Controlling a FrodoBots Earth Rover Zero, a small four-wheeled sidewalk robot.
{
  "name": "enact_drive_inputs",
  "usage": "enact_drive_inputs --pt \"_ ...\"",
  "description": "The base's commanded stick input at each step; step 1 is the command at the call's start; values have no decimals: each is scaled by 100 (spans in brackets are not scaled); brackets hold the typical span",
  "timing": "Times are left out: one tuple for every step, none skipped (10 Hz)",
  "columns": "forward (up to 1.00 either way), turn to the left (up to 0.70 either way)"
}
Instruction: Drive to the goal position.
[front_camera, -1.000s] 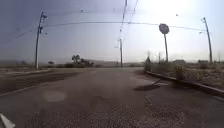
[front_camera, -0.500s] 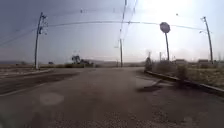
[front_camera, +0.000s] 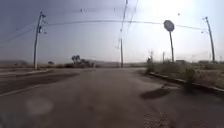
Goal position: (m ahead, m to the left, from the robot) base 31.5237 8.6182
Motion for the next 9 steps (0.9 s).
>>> enact_drive_inputs --pt "70 0" --pt "70 0" --pt "70 0" --pt "70 0" --pt "70 0" --pt "70 0" --pt "70 0" --pt "70 0" --pt "70 0"
